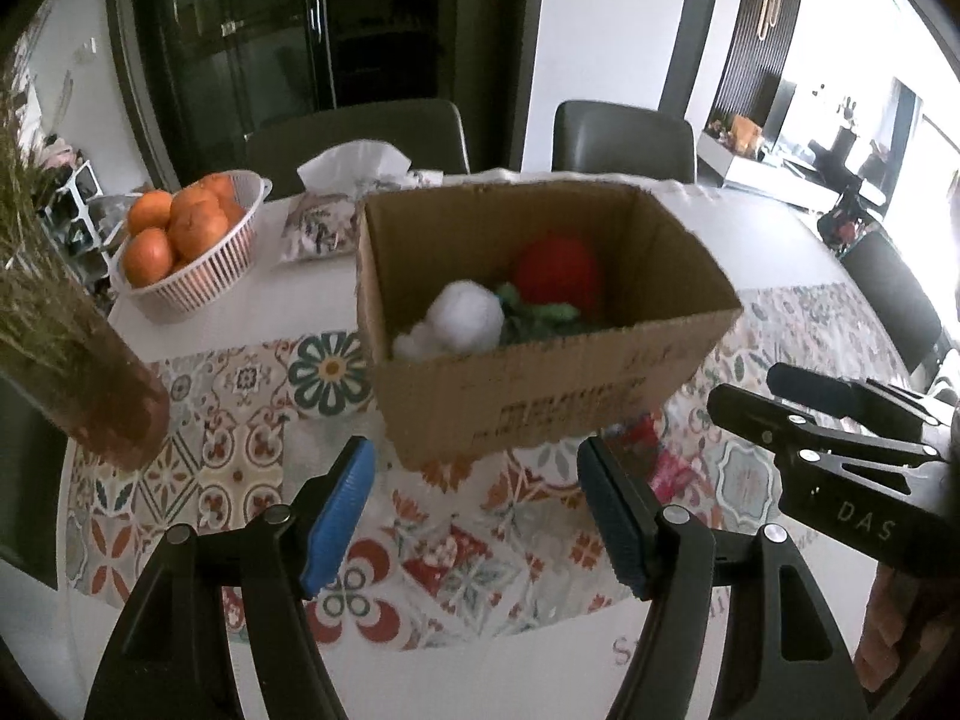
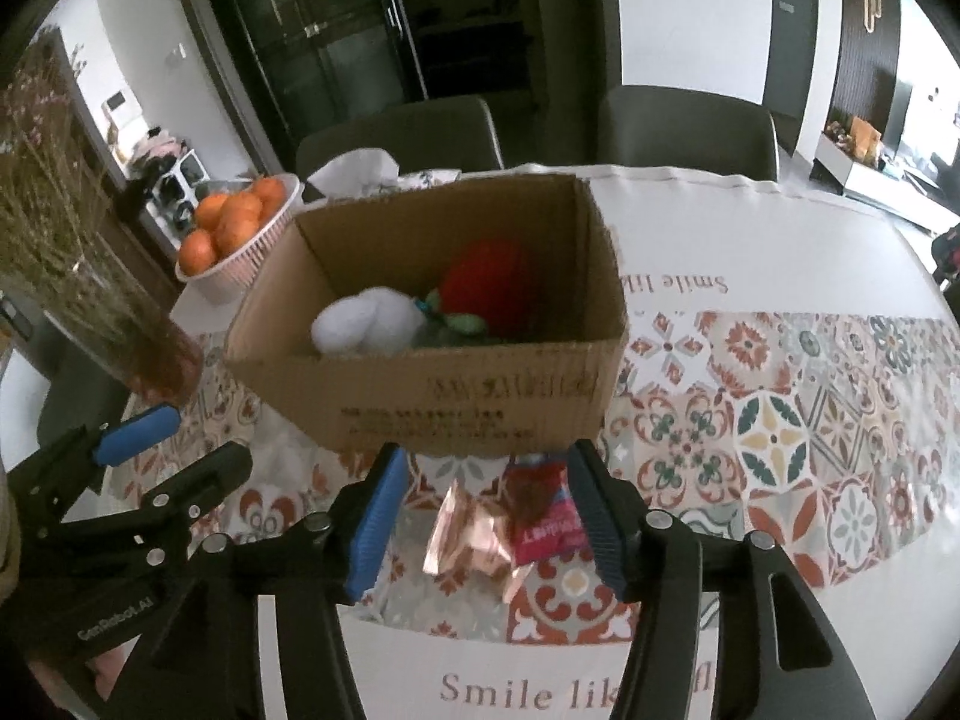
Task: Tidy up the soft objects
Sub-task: 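Move the right tool toward the copper snack pouch while the left tool approaches the red-white candy packet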
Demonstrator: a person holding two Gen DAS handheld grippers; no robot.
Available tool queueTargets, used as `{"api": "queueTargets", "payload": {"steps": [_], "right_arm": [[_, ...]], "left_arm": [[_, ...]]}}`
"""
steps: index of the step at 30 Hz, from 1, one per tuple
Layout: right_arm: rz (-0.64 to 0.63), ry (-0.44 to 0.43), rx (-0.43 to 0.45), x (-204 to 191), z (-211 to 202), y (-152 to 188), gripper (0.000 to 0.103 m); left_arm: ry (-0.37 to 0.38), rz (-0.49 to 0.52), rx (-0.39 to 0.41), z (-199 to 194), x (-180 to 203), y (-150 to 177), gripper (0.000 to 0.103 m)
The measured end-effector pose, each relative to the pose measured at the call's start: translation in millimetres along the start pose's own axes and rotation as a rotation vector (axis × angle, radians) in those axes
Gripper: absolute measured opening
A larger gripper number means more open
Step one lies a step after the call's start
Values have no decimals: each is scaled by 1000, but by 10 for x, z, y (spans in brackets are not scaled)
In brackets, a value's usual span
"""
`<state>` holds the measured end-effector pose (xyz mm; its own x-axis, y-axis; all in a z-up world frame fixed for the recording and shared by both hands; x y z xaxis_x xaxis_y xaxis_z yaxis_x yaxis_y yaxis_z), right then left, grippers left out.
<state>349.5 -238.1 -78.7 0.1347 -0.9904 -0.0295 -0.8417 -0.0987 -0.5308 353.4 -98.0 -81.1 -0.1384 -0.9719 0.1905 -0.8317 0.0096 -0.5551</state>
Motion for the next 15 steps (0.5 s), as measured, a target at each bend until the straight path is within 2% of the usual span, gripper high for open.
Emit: {"api": "queueTargets", "payload": {"steps": [5,9,15], "right_arm": [[-41,-4,-53,-120,48,109,58],[-96,-9,-132,-201,142,177,58],[-218,-1,-246,-335,279,275,58]], "left_arm": [[-12,20,-41,16,-67,175,69],[-10,43,-94,72,-103,299,69],[-50,143,-171,183,-152,478,69]]}}
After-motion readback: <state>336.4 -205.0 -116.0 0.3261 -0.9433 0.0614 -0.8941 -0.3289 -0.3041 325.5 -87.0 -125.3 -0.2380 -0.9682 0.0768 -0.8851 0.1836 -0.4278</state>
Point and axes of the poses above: each gripper's, at about its wrist camera, not at the fingertips, and z roughly the way its jaws point, x to its right, y to its underside, the point moved 6 cm from there along z, roughly the way its jaws point, and after that the axes turned 13 degrees about -z, right-handed, at the moved point
